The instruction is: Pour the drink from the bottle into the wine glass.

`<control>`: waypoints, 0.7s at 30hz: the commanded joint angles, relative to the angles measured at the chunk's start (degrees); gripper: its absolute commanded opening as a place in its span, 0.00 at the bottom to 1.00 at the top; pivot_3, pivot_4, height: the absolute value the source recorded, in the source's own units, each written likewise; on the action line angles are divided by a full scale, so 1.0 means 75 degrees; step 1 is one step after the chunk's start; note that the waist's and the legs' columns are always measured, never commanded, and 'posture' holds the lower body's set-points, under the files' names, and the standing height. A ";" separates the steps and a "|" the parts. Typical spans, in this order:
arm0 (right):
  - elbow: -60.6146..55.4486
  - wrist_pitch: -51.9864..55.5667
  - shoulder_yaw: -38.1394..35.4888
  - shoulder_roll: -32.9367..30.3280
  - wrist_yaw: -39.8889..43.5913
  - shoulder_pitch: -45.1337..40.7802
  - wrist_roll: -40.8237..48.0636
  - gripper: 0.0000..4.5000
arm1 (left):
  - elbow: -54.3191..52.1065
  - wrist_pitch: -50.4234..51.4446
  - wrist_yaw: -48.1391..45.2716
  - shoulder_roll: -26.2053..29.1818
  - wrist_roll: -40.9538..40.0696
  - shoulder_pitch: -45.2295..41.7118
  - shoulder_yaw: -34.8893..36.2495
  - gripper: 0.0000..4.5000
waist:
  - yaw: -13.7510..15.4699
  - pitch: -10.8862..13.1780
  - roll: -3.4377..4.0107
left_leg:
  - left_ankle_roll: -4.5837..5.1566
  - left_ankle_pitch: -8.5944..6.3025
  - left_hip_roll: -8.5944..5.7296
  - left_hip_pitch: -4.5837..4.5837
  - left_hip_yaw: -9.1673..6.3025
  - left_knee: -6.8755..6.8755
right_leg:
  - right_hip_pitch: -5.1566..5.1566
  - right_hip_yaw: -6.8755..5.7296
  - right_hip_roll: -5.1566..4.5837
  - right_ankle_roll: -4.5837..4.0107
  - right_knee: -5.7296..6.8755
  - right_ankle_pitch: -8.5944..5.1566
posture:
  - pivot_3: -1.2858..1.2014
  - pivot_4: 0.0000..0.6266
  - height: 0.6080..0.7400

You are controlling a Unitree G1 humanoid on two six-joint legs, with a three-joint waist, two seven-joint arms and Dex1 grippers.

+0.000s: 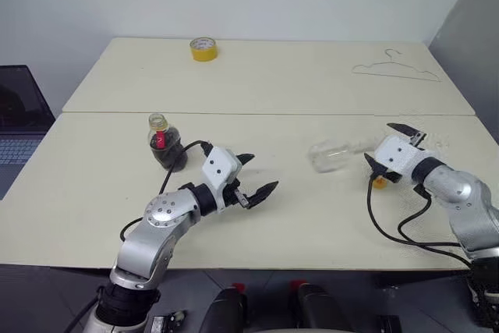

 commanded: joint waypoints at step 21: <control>0.2634 -0.1863 0.1277 0.0541 -0.1535 -0.1628 -0.2522 0.92 | 0.0138 0.0198 -0.0342 -0.0091 -0.0367 -0.0459 -0.0156 1.00 | -0.0016 0.0000 0.0000 | -0.0003 0.0002 0.0000 0.0001 0.0004 0.0002 | -0.0002 0.0003 0.0000 -0.0001 0.0004 0.0001 | 0.52 0.24 1.00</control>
